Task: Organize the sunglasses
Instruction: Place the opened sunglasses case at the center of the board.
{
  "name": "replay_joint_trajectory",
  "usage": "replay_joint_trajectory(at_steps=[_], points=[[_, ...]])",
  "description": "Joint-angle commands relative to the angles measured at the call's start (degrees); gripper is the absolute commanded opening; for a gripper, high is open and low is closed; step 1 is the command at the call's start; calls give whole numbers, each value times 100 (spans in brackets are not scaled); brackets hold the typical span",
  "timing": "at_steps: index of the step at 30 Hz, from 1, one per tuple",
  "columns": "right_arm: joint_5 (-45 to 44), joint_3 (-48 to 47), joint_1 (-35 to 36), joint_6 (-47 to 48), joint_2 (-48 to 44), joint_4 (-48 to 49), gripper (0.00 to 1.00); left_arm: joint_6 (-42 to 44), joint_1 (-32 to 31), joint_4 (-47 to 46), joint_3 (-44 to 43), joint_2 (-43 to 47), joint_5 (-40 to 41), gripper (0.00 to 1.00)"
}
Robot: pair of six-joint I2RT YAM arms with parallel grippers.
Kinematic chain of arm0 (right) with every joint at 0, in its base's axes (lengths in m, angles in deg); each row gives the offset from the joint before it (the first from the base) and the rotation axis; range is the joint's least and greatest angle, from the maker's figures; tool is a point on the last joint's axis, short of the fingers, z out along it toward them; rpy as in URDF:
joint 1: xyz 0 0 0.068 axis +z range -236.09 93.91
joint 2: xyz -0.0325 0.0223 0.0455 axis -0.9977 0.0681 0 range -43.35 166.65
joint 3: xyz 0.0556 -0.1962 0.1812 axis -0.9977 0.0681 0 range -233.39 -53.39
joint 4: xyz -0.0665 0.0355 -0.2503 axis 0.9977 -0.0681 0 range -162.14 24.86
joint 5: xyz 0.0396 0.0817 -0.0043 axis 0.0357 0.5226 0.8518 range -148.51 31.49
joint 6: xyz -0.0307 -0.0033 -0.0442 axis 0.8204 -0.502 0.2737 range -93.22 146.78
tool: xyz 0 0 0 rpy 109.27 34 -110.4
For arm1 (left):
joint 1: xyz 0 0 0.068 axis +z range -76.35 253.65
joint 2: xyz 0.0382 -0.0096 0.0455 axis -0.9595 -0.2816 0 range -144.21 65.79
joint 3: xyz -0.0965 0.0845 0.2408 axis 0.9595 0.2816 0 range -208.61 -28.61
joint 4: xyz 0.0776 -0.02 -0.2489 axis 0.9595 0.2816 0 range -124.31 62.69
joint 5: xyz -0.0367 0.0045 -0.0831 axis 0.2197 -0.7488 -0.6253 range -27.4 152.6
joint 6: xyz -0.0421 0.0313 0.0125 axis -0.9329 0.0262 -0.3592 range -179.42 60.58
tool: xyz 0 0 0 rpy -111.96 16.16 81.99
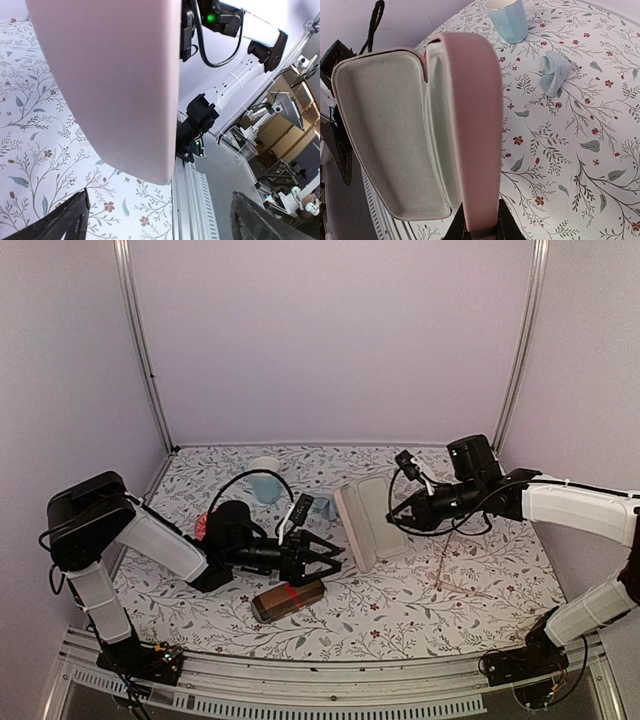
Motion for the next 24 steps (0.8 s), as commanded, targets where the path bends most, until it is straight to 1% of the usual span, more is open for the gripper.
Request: replay_joint_trajectory(at_steps=[1, 6, 8, 10, 16, 20, 24], points=[[-400, -429, -40, 305, -5, -615, 5, 338, 86, 190, 224, 413, 140, 99], [-1580, -985, 45, 683, 498, -1370, 5, 673, 232, 661, 637, 1054, 639, 99], [-2299, -1319, 205, 881, 805, -1638, 5, 846, 285, 948, 769, 1368, 928, 99], [-2636, -1780, 337, 1090, 1221, -2047, 6, 1002, 300, 1168, 858, 1680, 1269, 99], [-3028, -3063, 625, 1868, 2321, -2882, 7, 1392, 336, 1937, 789, 2284, 1803, 99], [-3062, -3781, 837, 2226, 2825, -3390, 8, 1500, 366, 2118, 817, 2467, 2007, 99], [-3388, -4486, 1055, 2355, 3359, -4025, 10, 1520, 397, 2177, 854, 2505, 2115, 99]])
